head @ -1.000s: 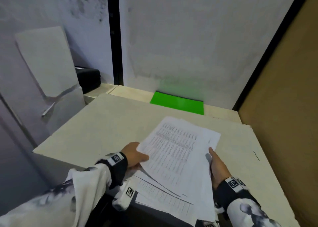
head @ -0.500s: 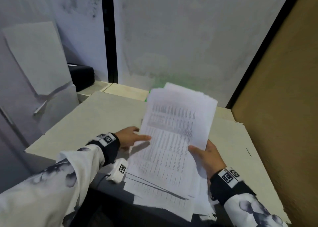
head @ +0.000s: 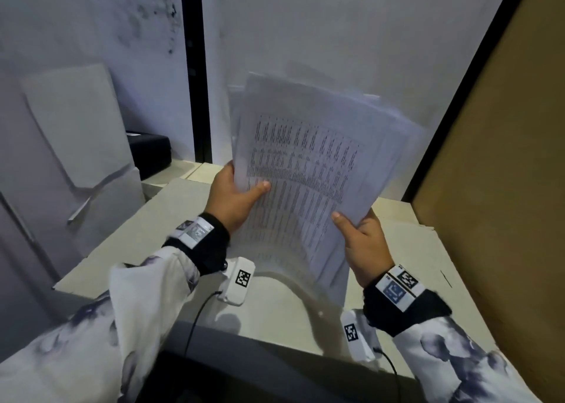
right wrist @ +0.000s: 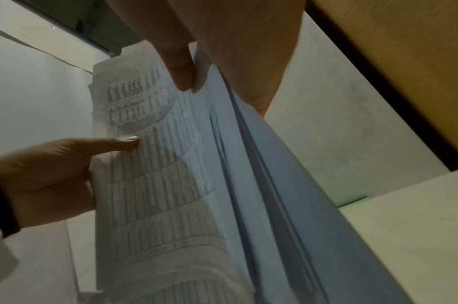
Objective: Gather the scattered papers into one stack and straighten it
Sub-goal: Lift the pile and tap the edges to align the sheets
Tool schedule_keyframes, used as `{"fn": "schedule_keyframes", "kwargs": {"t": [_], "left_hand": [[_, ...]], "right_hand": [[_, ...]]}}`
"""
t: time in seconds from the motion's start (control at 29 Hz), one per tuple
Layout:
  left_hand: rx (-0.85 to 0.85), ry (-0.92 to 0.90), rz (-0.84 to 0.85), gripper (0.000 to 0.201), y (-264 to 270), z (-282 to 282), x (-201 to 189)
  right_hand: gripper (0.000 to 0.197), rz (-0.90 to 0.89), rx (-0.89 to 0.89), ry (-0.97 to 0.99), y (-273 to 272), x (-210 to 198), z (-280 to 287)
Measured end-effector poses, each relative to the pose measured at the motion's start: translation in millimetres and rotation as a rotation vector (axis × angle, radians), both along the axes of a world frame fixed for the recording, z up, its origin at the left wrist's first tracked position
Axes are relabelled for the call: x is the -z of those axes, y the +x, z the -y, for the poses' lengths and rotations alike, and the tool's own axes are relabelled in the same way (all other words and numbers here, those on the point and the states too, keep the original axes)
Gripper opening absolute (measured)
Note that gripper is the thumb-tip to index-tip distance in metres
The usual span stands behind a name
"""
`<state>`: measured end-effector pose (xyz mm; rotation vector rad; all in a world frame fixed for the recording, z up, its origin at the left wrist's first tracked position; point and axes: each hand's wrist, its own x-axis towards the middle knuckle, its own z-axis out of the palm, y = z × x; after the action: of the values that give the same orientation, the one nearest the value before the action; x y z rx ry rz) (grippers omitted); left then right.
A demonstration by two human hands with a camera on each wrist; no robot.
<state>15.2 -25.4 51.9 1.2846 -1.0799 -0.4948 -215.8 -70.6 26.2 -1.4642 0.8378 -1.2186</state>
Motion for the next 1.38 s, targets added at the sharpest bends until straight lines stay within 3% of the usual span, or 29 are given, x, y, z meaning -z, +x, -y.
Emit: {"fn": "schedule_keyframes", "kwargs": {"t": [0.21,0.34,0.45,0.59,0.72,0.83,0.96,1.2,1.38], "left_hand": [[-0.043,-0.015,-0.056,0.037,-13.2,-5.5,22.0],[-0.015,0.117,-0.089,0.056,-10.4,-13.1,57.2],[-0.023,0.202,-0.092,0.060,-8.5,-16.0,75.0],[-0.030,0.198,-0.136,0.043,-16.6,-14.2,72.2],[-0.060,0.101,-0.092,0.035,-18.8,-9.1,50.4],[-0.074,0.050,-0.067,0.039,-11.5,-11.5,37.7],[-0.072,0.047,-0.044,0.058,3.8,-20.4,43.0],[-0.003,0.029,-0.029,0.049,1.6,-17.4,43.4],[0.094,0.066,0.051,0.056,1.6,-20.0,49.6]], "right_hand": [[0.026,0.046,0.108,0.089,7.2,23.8,-5.2],[0.038,-0.001,0.129,0.160,-1.9,42.0,-6.3],[0.036,-0.070,0.148,0.125,-4.6,46.5,-6.1],[0.013,-0.061,0.170,0.181,5.1,42.5,-7.7],[0.008,-0.078,0.202,0.096,17.5,32.6,-6.6],[0.014,-0.058,0.153,0.041,14.0,22.7,-2.3],[0.038,-0.047,0.115,0.102,4.0,27.3,-0.2],[0.053,-0.025,0.092,0.090,6.0,27.9,-2.1],[0.064,-0.048,0.012,0.091,9.9,24.9,-4.2]]}}
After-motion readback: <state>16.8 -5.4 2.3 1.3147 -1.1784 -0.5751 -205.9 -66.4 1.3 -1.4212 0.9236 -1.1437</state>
